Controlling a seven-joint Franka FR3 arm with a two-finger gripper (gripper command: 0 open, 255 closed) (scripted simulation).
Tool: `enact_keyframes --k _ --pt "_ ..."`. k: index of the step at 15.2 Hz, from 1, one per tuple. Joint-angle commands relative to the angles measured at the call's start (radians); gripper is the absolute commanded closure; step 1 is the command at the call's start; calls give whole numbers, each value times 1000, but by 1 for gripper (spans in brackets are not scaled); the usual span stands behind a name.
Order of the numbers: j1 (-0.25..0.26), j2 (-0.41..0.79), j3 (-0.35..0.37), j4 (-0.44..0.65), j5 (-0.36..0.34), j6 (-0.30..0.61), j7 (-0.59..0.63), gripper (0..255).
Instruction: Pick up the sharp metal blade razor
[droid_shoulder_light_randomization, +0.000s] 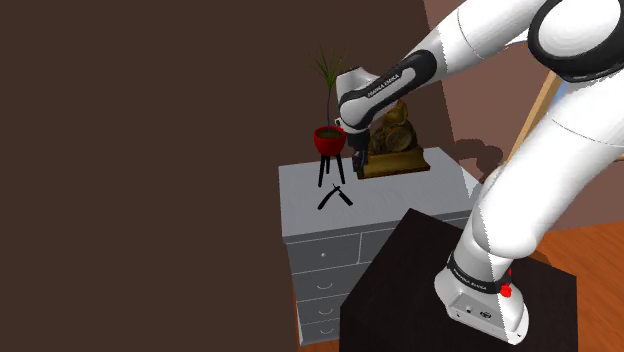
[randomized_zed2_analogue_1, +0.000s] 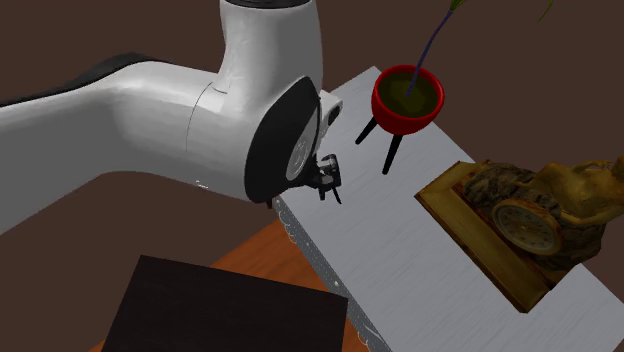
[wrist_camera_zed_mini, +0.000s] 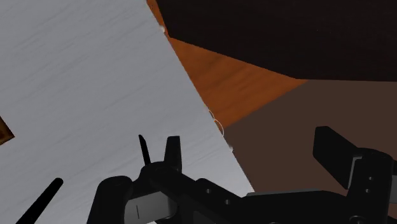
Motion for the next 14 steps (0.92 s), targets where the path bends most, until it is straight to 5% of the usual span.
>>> enact_keyframes --k 1,14 --pt "2 83 -17 34 8 56 -72 0" --pt "-53 612 21 370 133 271 -484 0"
